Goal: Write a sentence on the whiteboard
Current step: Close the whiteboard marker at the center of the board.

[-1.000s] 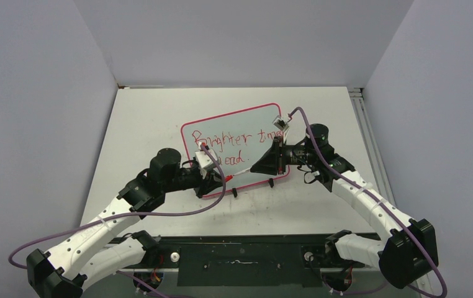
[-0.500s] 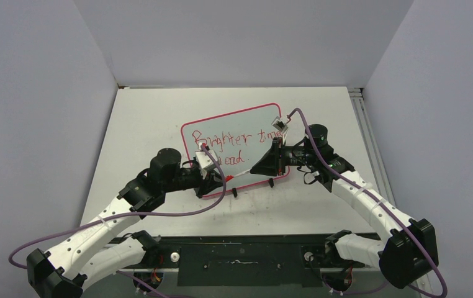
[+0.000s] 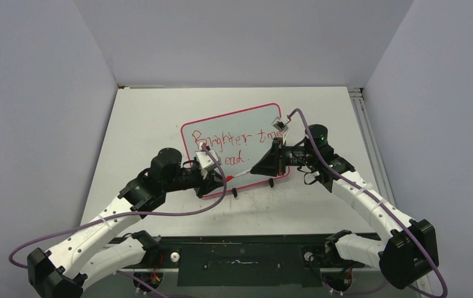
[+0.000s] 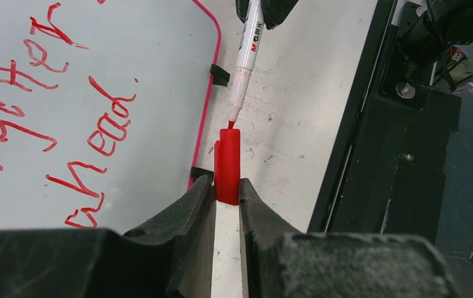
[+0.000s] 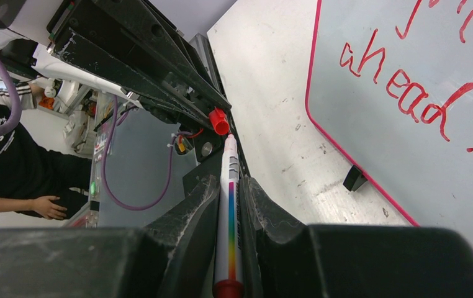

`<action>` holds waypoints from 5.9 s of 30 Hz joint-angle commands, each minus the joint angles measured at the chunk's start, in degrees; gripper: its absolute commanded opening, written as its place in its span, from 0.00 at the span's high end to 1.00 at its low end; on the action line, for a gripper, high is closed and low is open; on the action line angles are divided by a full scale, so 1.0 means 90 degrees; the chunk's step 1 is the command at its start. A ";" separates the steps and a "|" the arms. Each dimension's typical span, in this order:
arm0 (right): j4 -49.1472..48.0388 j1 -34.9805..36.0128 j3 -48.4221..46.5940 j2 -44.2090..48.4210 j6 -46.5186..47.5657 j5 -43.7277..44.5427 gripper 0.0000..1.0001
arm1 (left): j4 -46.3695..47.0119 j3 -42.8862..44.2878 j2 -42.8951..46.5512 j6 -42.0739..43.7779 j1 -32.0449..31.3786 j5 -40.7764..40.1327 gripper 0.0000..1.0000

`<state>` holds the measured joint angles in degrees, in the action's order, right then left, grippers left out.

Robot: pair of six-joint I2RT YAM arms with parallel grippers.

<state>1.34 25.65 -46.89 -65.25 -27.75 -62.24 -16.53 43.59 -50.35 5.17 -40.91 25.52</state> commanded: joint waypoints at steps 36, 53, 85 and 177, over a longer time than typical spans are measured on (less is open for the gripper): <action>-0.0576 0.0060 -0.0069 0.0094 -0.0059 -0.0398 0.95 | 0.0124 0.0107 -0.0063 0.0099 0.0014 0.0004 1.00; -0.0535 0.0082 -0.0043 0.0121 0.0046 -0.0165 0.95 | 0.0135 0.0075 -0.0003 0.0090 0.0014 0.0078 1.00; -0.0589 0.0031 0.0084 0.0035 0.0056 -0.0208 0.95 | 0.0148 0.0071 0.0011 0.0090 0.0014 0.0094 1.00; -0.3695 0.1526 0.1011 -0.0717 -0.1994 -0.0135 0.95 | 0.1011 0.0264 0.0272 -0.0263 0.0088 0.0734 1.00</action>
<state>-26.72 35.03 -37.89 -71.42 -44.25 -60.01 -21.32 42.74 -47.48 4.32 -39.94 28.86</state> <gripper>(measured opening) 0.154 0.151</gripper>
